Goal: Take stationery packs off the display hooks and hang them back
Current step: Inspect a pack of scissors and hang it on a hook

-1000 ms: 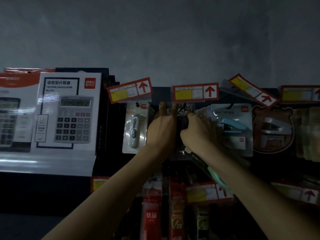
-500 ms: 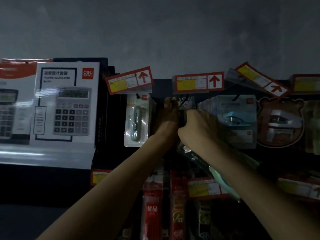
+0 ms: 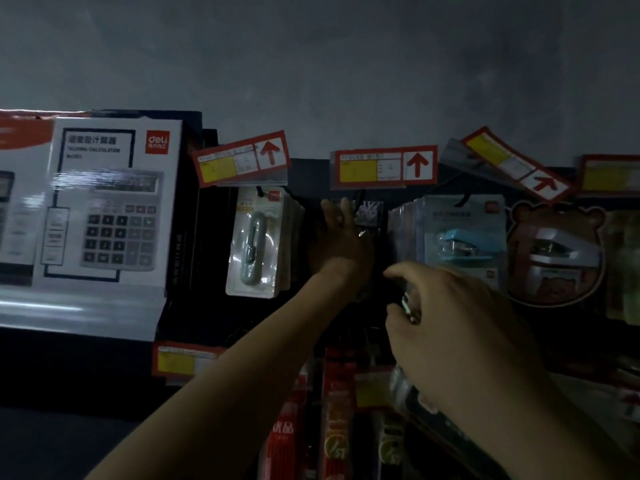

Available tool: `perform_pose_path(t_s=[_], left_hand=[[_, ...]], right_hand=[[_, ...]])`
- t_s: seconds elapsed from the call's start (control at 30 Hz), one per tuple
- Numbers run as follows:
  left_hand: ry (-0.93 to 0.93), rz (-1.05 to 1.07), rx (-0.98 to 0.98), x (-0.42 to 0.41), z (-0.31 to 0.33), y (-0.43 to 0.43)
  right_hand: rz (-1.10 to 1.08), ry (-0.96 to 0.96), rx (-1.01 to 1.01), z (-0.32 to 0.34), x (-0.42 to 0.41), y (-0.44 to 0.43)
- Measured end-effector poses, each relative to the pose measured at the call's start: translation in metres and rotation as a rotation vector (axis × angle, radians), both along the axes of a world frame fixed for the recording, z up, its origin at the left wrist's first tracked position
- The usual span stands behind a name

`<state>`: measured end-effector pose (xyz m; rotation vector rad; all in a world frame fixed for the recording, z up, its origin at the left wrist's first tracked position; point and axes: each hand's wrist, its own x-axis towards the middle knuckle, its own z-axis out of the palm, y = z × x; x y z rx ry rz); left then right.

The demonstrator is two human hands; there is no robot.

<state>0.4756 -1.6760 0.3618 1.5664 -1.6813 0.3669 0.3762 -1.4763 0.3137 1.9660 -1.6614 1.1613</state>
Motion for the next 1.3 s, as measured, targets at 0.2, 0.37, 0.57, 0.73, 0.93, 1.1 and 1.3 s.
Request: perform_pose_path(t_s=[0.2, 0.37, 0.57, 0.73, 0.93, 1.1, 1.3], left_hand=[[-0.207, 0.124, -0.028, -0.004, -0.011, 0.015], [-0.274, 0.067, -0.102, -0.008, -0.008, 0.024], [-0.262, 0.065, -0.088, -0.013, 0.003, 0.013], [-0.241, 0.071, -0.053, -0.014, 0.008, 0.004], [-0.22, 0.064, -0.041, -0.012, 0.007, -0.017], [-0.226, 0.068, -0.024, -0.014, 0.01, -0.033], [-0.236, 0.077, -0.02, -0.015, 0.01, -0.047]], right_hand=[[0.032, -0.01, 0.093, -0.009, -0.019, -0.002], [0.058, -0.02, 0.172, -0.017, -0.023, -0.004], [0.109, -0.024, 0.257, -0.019, -0.026, -0.008], [0.115, -0.025, 0.259, -0.023, -0.026, -0.014], [0.12, -0.01, 0.261, -0.024, -0.026, -0.019], [0.119, 0.014, 0.244, -0.025, -0.029, -0.024], [0.107, -0.003, 0.226, -0.028, -0.028, -0.025]])
